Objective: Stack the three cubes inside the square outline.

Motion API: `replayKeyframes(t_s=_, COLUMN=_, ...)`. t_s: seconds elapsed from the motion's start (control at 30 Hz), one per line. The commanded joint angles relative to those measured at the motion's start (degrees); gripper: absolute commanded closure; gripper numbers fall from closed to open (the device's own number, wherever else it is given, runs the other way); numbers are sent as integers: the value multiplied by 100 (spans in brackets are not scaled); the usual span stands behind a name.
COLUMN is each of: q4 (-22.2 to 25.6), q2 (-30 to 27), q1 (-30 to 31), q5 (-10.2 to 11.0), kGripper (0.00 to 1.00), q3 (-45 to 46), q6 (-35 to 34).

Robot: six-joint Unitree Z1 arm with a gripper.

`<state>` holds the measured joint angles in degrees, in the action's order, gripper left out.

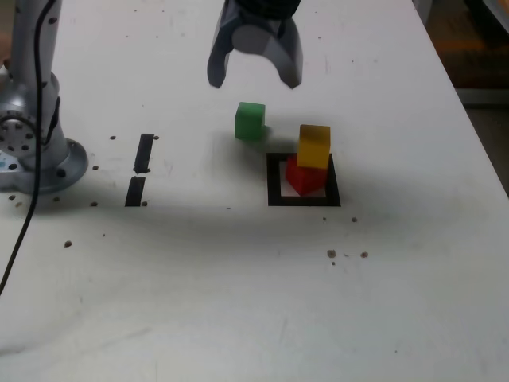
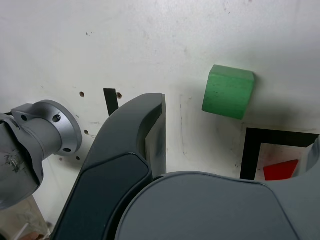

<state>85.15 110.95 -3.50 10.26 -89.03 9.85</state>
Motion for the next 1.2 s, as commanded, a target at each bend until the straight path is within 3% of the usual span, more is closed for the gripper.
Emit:
replayKeyframes(t_s=0.0, q4=-129, q2=25, q1=-30, q5=-64, kGripper=0, q3=105, q6=28)
replayKeyframes(t_s=0.47, q4=-1153, q2=72, q1=-180, q5=-570, kGripper=3, q3=912, q6=174)
replayKeyframes(t_s=1.17, q4=-1491, q2=359, q1=-690, q5=-572, kGripper=8, q3=1135, q6=687)
